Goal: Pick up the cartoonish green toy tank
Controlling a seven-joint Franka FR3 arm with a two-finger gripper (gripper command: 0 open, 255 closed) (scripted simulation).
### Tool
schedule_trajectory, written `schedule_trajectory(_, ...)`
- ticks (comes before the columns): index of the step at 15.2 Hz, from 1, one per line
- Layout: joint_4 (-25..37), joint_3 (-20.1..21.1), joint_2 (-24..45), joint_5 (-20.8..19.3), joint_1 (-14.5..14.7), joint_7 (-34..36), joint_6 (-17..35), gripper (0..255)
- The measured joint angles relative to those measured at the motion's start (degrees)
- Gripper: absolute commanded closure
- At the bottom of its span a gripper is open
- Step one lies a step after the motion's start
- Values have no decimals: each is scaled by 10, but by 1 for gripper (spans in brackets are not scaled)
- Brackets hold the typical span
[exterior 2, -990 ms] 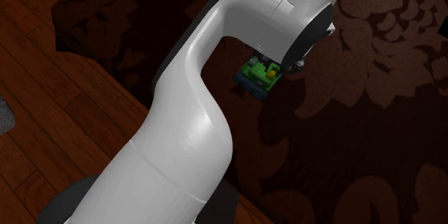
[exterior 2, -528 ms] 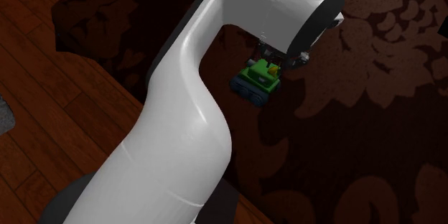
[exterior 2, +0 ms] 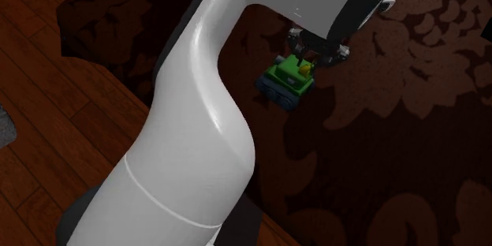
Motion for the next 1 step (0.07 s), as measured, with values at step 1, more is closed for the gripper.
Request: schedule_trajectory(1, 6, 0, 1, 0, 0, -1, -5, 255)
